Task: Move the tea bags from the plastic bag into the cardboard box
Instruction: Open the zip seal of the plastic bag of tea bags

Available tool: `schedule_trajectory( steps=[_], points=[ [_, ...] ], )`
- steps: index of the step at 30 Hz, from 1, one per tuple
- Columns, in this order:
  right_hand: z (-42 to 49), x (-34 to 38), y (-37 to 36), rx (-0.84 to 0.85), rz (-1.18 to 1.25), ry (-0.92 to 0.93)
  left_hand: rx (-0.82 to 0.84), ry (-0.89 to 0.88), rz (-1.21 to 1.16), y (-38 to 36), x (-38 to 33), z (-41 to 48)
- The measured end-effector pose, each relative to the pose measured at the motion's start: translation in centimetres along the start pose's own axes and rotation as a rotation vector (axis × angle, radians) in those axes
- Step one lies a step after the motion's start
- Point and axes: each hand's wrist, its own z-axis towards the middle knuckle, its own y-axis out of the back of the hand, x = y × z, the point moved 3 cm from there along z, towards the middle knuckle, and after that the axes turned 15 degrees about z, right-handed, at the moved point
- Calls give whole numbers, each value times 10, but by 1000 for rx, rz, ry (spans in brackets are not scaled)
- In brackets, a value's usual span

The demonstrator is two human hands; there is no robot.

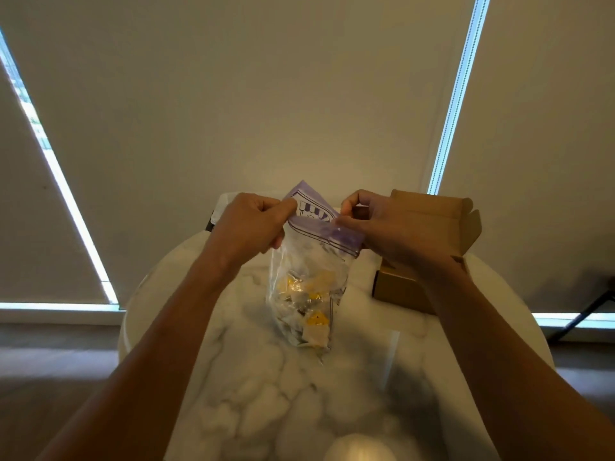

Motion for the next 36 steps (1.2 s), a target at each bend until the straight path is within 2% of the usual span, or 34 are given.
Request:
schedule_trajectory(
  steps=[2,4,8,12,16,18,23,24,28,34,36],
  points=[
    [3,2,-14,-65,37,-42,-5,34,-53,-7,-5,-1],
    [0,4,-25,-94,-28,-114,-1,54,-71,-17,-9,-5],
    [-8,3,-20,-6,-42,-233,22,72,3,-21,-4,-9],
    [-16,23,20,-159,33,-126,-277,83,90,32,6,-5],
    [-13,38,23,-177,47,-57,-373,36,104,45,-5,-1],
    [-12,36,21,-166,77,-65,-334,67,10,42,-5,2],
    [-15,16,12,-59,198,-202,-66,116,-112,15,2,1],
    [-15,15,14,-68,211,-196,-69,112,-114,14,2,1],
    [-12,14,31,-161,265,-125,-259,83,-123,36,8,7],
    [-14,2,12,-114,263,-101,-108,88,-229,9,8,1],
    [-17,-6,11,-156,229,-90,-162,92,-296,4,16,-7]
  ],
)
